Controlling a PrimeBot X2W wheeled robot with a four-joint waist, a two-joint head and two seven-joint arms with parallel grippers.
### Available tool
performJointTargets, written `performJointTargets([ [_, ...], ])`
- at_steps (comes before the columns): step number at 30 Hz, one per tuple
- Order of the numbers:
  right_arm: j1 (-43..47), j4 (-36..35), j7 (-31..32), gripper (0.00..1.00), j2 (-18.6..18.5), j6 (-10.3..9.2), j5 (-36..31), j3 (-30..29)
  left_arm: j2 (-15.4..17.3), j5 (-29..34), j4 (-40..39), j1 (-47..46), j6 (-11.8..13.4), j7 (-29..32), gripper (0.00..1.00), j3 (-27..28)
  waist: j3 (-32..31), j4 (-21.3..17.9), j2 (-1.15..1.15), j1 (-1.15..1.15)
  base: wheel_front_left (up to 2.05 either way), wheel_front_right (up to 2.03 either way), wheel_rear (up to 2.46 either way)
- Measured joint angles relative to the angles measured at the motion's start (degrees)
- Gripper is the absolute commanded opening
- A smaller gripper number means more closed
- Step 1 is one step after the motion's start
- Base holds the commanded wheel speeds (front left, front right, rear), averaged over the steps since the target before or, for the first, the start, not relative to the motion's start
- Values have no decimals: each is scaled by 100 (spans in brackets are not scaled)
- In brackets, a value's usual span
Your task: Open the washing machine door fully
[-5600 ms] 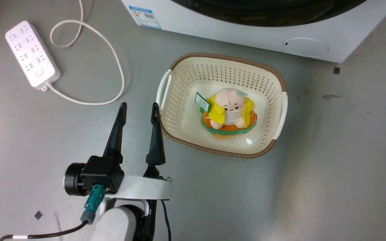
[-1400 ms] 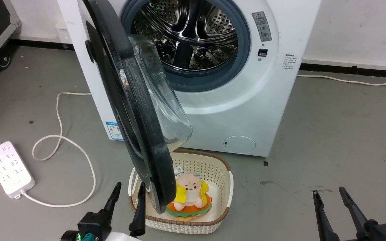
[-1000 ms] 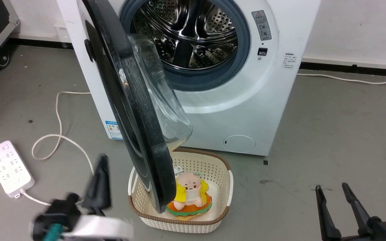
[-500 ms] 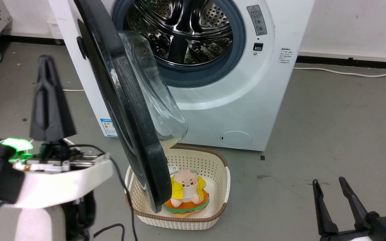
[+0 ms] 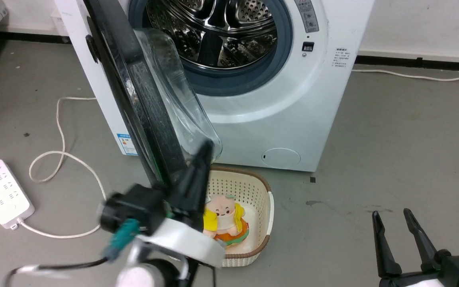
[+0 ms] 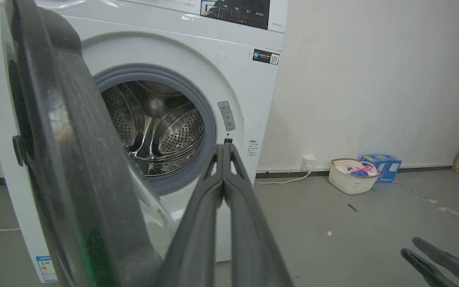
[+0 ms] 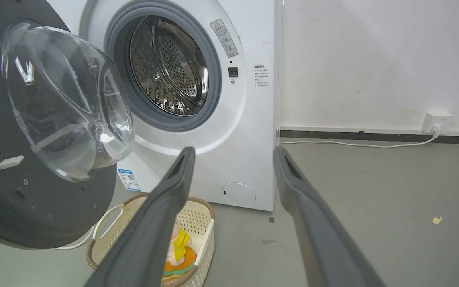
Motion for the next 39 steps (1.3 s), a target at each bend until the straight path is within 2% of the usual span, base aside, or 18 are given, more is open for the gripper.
performJointTargets([
  [7,-88,42,0,100,0,0,5,35,-51,-199,1022,142,4,94,0,-328,88,-15,0,0,0,0,0],
  [14,-88,99,0,100,0,0,27,41,-53,-301,1731,200,157,-87,0,-267,128,8,0,0,0,0,0],
  [19,-87,124,0,100,0,0,52,48,-67,-368,1963,201,187,-281,0,-183,99,135,0,0,0,0,0],
  [29,-65,156,-1,100,0,0,62,91,-45,-492,2089,355,243,-420,0,-110,-48,716,0,0,0,0,0],
  [39,-65,112,8,100,3,0,54,185,305,-665,2001,438,363,-434,0,342,-16,1471,0,-1,0,0,0],
])
